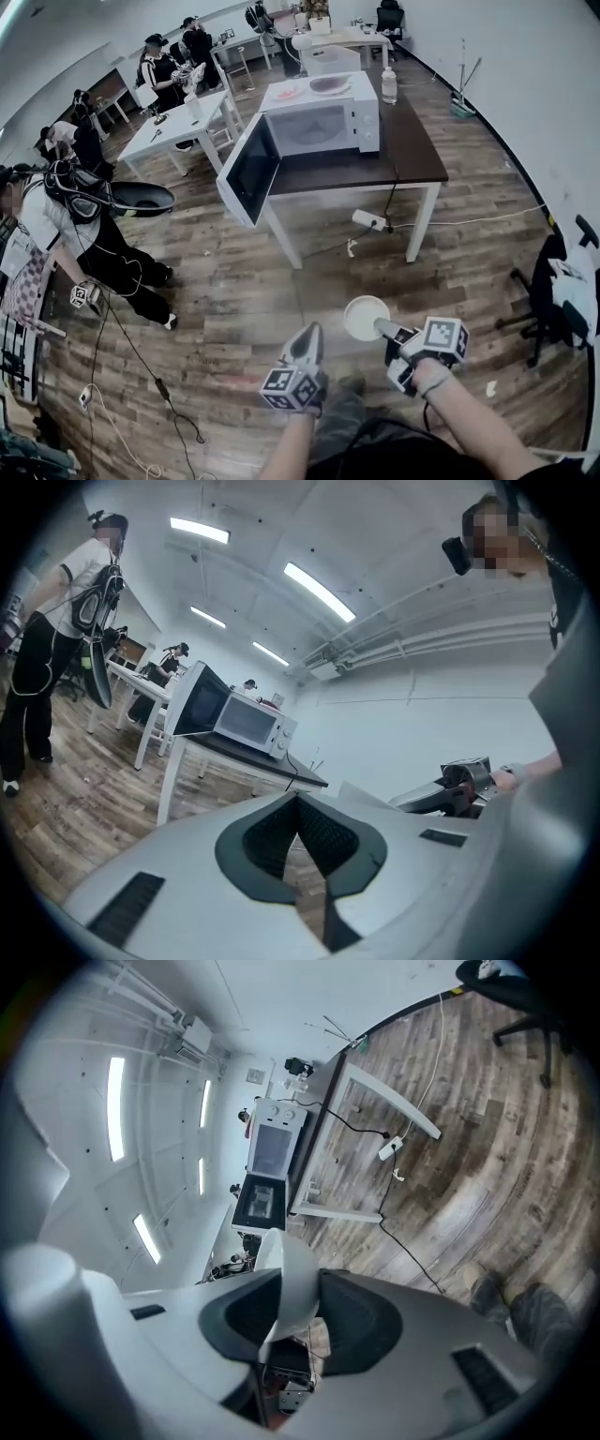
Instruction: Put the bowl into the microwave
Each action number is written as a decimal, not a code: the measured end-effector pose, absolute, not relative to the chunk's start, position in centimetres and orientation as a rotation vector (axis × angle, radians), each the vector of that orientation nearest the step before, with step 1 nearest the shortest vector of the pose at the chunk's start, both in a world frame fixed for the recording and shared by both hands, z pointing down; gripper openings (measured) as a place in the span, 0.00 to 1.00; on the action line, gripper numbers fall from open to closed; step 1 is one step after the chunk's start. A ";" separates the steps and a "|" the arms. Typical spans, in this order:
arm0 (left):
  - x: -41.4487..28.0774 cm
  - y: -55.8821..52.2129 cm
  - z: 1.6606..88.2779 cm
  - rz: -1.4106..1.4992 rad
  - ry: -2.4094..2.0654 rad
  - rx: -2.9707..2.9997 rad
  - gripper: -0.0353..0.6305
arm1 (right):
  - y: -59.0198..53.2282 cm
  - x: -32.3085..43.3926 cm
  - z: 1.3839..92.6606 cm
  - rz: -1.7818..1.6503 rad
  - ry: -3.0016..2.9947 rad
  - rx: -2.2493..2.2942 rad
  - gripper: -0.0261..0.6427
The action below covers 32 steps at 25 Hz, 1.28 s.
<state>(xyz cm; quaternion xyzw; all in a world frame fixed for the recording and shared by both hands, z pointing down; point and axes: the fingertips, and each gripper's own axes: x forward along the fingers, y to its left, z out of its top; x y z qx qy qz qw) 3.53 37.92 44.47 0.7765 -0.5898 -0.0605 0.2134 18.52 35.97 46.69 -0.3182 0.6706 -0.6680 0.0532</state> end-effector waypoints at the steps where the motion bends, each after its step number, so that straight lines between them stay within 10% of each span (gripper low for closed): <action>1: 3.5 37.3 44.5 -0.164 -1.637 2.158 0.05 | 35.5 18.5 46.6 -2.025 2.043 -0.975 0.22; 32: -2.1 14.6 44.9 -0.154 -1.505 2.226 0.05 | 15.9 9.9 46.8 -1.995 2.066 -1.033 0.22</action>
